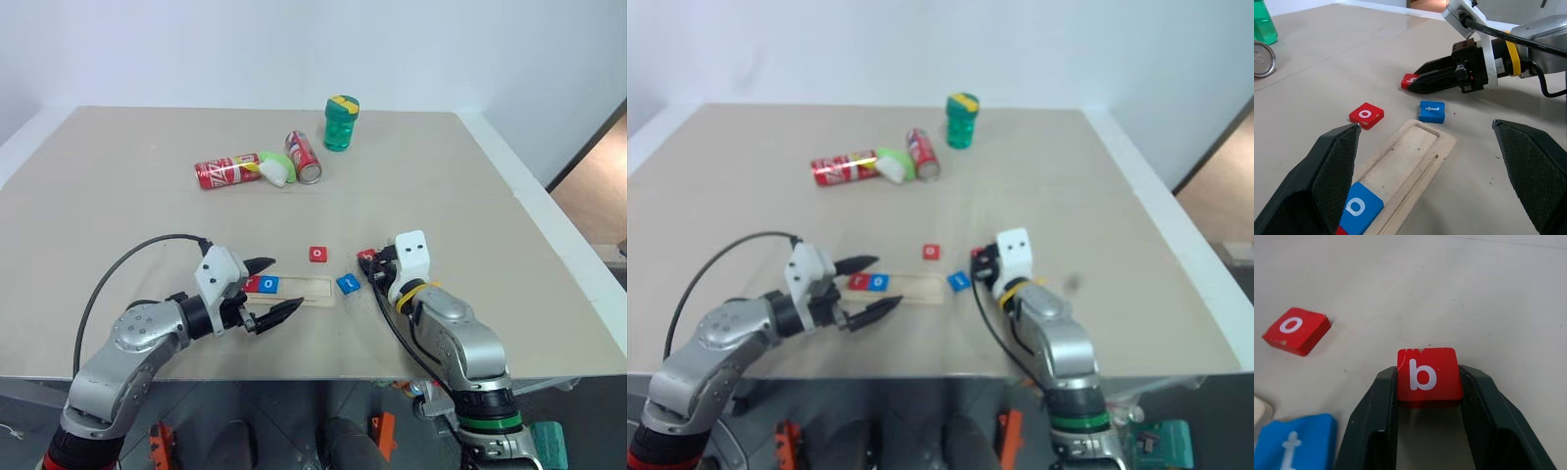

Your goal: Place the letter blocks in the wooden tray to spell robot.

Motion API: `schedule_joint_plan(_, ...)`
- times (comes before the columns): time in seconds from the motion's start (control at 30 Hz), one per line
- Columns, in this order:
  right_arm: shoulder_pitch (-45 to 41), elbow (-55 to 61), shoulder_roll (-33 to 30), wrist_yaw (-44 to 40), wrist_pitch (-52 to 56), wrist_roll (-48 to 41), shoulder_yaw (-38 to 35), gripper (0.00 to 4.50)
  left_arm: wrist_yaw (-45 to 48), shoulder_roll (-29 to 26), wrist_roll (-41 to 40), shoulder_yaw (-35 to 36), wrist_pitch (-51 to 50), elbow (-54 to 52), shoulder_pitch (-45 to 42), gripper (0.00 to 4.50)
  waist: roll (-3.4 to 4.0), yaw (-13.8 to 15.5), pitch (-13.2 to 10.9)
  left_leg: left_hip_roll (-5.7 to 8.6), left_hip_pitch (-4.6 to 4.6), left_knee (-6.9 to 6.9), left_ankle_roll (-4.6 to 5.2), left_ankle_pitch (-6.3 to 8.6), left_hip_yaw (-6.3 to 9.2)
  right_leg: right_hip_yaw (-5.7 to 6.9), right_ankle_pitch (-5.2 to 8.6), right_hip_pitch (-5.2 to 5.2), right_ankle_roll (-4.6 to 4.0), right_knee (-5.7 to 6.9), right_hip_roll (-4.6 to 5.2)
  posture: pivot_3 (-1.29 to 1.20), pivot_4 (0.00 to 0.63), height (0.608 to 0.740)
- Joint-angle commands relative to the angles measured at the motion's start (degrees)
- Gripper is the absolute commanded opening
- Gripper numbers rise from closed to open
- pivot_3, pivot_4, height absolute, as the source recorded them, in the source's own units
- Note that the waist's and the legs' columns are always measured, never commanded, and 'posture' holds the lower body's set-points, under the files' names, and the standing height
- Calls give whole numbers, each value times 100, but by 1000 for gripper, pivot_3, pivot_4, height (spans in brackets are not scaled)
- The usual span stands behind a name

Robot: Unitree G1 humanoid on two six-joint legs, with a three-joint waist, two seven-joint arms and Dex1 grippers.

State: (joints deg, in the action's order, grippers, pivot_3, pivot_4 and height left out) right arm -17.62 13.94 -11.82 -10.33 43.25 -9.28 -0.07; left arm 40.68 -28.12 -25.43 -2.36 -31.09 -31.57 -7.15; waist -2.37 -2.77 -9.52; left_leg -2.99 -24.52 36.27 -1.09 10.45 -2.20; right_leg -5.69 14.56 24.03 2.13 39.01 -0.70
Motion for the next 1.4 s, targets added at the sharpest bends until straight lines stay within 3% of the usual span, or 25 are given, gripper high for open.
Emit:
schedule_joint_plan(0.03, 135, 390, 149, 332, 188, 110, -15, 1206, 63, -61, -31, -27, 171, -140, -114, 4500, 0, 0, 0, 0, -2, 0, 0, 0, -1, 0, 2, 1, -2, 0, 1, 0, 150, 740)
schedule_joint_plan(0.5, 242, 673, 637, 790, 545, 125, -73, 1206, 351, -103, -48, -115, 263, 27, -272, 4500, 0, -3, 0, 0, -9, 0, 0, 0, -1, 1, 7, 10, -10, 0, 0, 0, 150, 740)
schedule_joint_plan(0.53, 253, 692, 664, 785, 560, 85, -103, 2232, 351, -108, -52, -110, 259, 25, -267, 4500, 0, -3, 0, 0, -10, 0, 0, 0, 0, 1, 7, 10, -9, 0, 0, 0, 150, 740)
schedule_joint_plan(0.67, 158, 1074, 370, 488, 824, -139, -289, 3611, 370, -145, -77, -86, 219, -16, -202, 4500, 0, -4, 0, 0, -12, 0, 0, 0, 1, 3, 7, 12, -9, 0, 0, 0, 150, 740)
schedule_joint_plan(0.73, -73, 1039, -306, -170, 934, -440, -562, 4404, 420, -186, -84, -105, 224, -29, -198, 4500, 0, -3, -1, 2, -14, 0, 0, 0, 0, 1, 7, 13, -8, -2, 3, 0, 150, 740)
schedule_joint_plan(0.87, -629, 0, -1530, -1527, 459, -819, -779, 4456, 481, -247, -31, -179, 314, 13, -264, 4500, 3, -2, -6, 14, -18, 7, 1, -1, -11, -8, 4, 13, 1, -9, 14, 0, 150, 740)
schedule_joint_plan(0.97, -1176, -1299, -2284, -2962, -591, -678, -284, 4456, 512, -204, -34, -231, 354, 84, -309, 4500, -2, -25, -8, 10, -9, 6, 2, 0, -14, -8, 1, 4, -1, -21, 8, 0, 150, 740)
schedule_joint_plan(1.17, -2148, -3694, -2459, -5839, -3151, -439, 645, 4456, 502, -157, -36, -275, 411, 140, -335, 4500, -1, -71, -12, 0, 5, -20, 8, 3, -7, -5, -5, 2, 8, -19, -11, 0, 150, 740)
schedule_joint_plan(1.4, -3148, -6311, -2119, -6666, -5309, 254, 1044, 4456, 356, -177, -57, -209, 353, 10, -229, 4500, -2, -71, -14, 10, -2, -29, 6, 5, -7, -6, -2, 3, 7, -20, 3, 0, 150, 740)
